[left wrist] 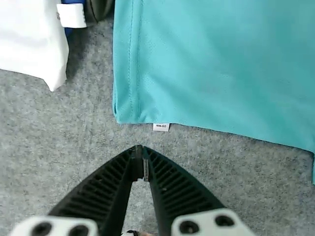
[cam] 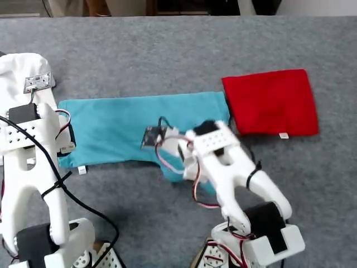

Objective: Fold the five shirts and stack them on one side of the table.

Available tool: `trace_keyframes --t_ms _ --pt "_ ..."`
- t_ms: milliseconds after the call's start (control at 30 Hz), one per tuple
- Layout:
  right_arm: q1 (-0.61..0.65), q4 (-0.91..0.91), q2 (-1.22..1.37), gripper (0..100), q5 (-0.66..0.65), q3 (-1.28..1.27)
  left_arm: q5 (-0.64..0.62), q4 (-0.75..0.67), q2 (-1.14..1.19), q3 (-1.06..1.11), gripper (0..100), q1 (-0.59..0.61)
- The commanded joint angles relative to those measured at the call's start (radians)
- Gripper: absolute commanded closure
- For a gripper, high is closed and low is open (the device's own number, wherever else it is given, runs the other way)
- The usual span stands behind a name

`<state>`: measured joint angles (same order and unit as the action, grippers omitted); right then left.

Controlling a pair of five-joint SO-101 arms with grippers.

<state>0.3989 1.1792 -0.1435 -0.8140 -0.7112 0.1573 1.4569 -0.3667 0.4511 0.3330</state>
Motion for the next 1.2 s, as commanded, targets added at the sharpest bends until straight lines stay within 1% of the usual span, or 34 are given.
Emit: trace_keyframes --t_ms 0,100,200,333,567,667,833,1000,1067,1167 --pt "-0.053 0.123 -0.002 99.7 -0.043 0.209 0.005 0.011 -0.033 -0.011 98 0.005" --pt "-0.058 0.178 0.007 99.6 -0.072 0.334 0.003 0.011 -0.033 -0.011 98 0.006" --pt "-0.054 0.198 0.079 99.6 -0.081 0.458 0.002 0.011 -0.033 -0.011 98 0.006" --pt "-0.054 0.272 0.248 99.6 -0.103 0.673 0.003 0.011 -0.033 -0.012 98 0.006" --pt "-0.056 0.396 0.549 99.5 -0.226 1.035 0.003 0.012 -0.033 -0.009 98 0.006" --pt "-0.056 0.434 0.656 98.4 -0.247 1.162 0.005 0.012 -0.033 -0.012 98 0.006" --pt "-0.059 0.486 0.779 87.5 -0.269 1.326 0.005 0.012 -0.033 -0.012 98 0.006" --pt "-0.059 0.539 0.802 67.0 -0.265 1.44 0.005 0.011 -0.033 -0.009 98 0.005" --pt "-0.061 0.559 0.802 66.3 -0.265 1.475 0.005 0.011 -0.033 -0.009 98 0.003" --pt "-0.061 0.609 0.797 71.6 -0.262 1.509 0.005 0.011 -0.033 -0.012 98 0.0"
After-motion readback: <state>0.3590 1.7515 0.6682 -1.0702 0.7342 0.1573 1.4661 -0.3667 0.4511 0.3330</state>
